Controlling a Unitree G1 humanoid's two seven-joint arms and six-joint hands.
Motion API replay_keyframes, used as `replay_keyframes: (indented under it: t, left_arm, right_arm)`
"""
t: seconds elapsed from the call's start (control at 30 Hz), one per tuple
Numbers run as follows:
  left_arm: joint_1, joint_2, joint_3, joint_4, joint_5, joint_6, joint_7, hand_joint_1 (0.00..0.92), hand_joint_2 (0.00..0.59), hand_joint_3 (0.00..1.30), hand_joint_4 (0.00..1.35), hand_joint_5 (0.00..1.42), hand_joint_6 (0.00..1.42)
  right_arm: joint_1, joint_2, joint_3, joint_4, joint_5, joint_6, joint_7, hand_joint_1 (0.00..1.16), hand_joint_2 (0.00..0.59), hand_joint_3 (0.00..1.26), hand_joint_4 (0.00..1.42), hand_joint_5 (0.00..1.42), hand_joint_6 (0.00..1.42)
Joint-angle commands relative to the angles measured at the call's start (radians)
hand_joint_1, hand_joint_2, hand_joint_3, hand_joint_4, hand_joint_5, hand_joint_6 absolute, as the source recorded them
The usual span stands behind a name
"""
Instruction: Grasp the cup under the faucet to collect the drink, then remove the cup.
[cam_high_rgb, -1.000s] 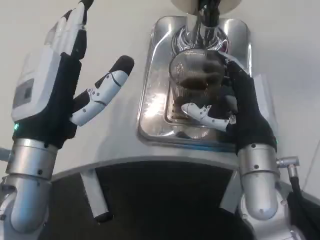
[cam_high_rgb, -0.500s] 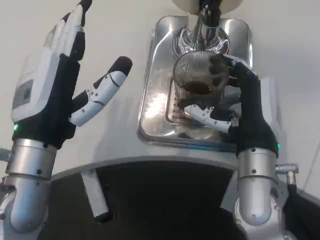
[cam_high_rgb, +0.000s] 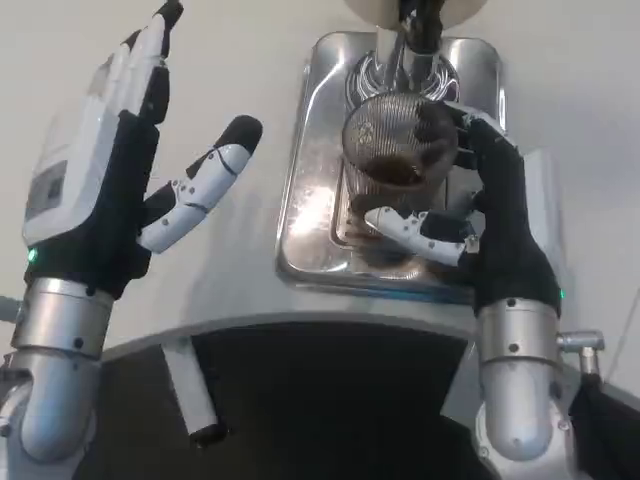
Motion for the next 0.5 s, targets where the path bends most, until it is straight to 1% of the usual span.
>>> replay_keyframes:
  t: [0.03,0.1,0.17,0.23,0.3,0.37,0.43,0.5]
  left_arm:
    - [0.003,0.055,0.004,0.030,0.029,-0.038,0.015,0.000,0.230,0.00,0.00,0.00,0.00]
    - [0.010,0.078,0.016,0.048,0.029,-0.030,0.006,0.000,0.230,0.00,0.00,0.00,0.00]
    - [0.025,0.114,0.032,0.064,0.032,-0.024,-0.009,0.000,0.230,0.00,0.00,0.00,0.00]
    - [0.056,0.182,0.046,0.079,0.062,-0.006,-0.044,0.000,0.243,0.00,0.00,0.00,0.00]
    - [0.078,0.230,0.049,0.084,0.089,0.009,-0.066,0.000,0.252,0.00,0.00,0.00,0.00]
    - [0.107,0.282,0.050,0.086,0.121,0.010,-0.085,0.000,0.241,0.00,0.00,0.00,0.00]
    - [0.129,0.324,0.045,0.092,0.145,0.006,-0.098,0.000,0.228,0.00,0.00,0.00,0.00]
    - [0.149,0.362,0.037,0.102,0.165,-0.001,-0.115,0.000,0.238,0.00,0.00,0.00,0.00]
  right_arm:
    - [0.025,-0.016,0.009,-0.064,0.010,-0.002,0.057,1.16,0.391,0.81,0.86,0.90,1.15]
    - [0.041,-0.029,0.009,-0.078,0.013,0.001,0.090,1.16,0.400,0.81,0.86,0.89,1.14]
    - [0.063,-0.034,0.016,-0.098,0.014,0.000,0.112,1.16,0.403,0.80,0.85,0.88,1.13]
    - [0.078,-0.034,0.025,-0.120,0.013,0.002,0.129,1.16,0.403,0.79,0.84,0.88,1.13]
    - [0.092,-0.035,0.030,-0.154,0.015,0.010,0.151,1.16,0.410,0.78,0.83,0.88,1.12]
    - [0.103,-0.039,0.031,-0.188,0.017,0.022,0.173,1.16,0.413,0.78,0.82,0.88,1.12]
    - [0.113,-0.044,0.028,-0.221,0.022,0.034,0.197,1.16,0.420,0.77,0.81,0.87,1.12]
    - [0.122,-0.047,0.024,-0.249,0.026,0.046,0.217,1.16,0.421,0.76,0.81,0.87,1.11]
